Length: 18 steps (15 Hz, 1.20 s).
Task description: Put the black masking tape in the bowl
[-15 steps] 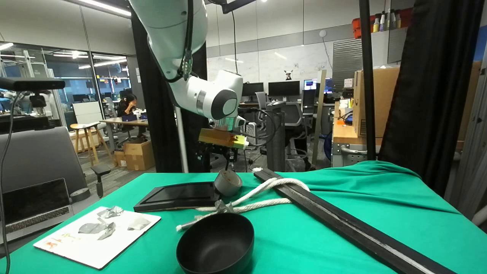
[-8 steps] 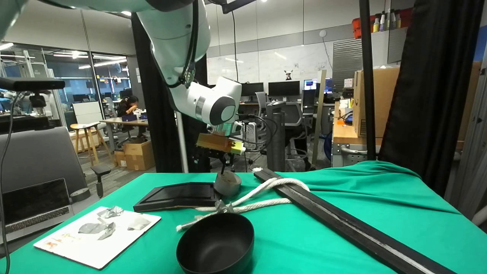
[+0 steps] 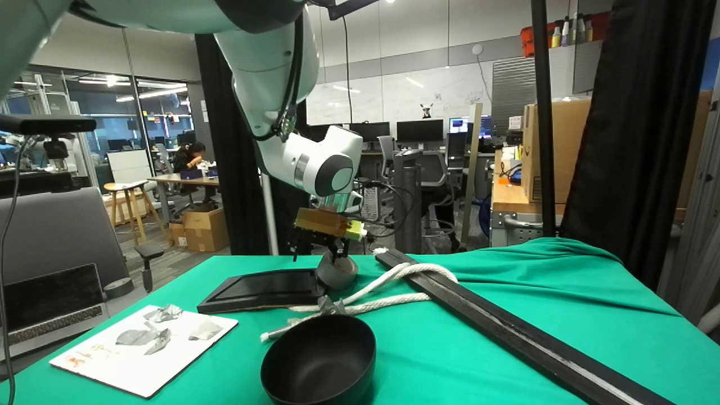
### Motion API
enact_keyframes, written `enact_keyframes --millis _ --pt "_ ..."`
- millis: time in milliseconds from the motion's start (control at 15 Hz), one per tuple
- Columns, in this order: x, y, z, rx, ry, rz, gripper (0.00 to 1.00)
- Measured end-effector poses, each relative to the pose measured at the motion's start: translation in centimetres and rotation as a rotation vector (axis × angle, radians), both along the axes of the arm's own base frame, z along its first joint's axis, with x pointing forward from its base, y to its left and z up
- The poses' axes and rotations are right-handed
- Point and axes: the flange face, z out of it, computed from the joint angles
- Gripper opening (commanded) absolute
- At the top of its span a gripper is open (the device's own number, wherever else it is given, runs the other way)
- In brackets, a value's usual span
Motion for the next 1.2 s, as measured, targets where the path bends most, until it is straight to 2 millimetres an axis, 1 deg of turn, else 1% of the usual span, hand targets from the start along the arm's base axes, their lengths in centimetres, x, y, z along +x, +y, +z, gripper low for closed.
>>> enact_keyframes --millis 67,133,333,533,667,867,933,1200 --pt "0.0 -0.3 -0.4 -0.002 0.006 -0.005 0.75" --pt "0.0 -0.6 -0.8 -0.003 0.012 -0.009 0.74" --pt "0.0 -1.0 -1.7 -0.004 0.023 -0.015 0.5" --pt "0.2 -1.1 -1.6 -0.004 0.02 -0.018 0.27" --pt "0.2 -1.1 -1.5 -0.003 0.018 -0.019 0.13" --pt "0.3 -1.1 -1.4 -0.002 0.015 -0.019 0.05" --pt "0.4 -1.1 -1.4 -0.003 0.013 -0.019 0.1" --pt "0.4 -1.1 -1.4 -0.003 0.013 -0.019 0.11"
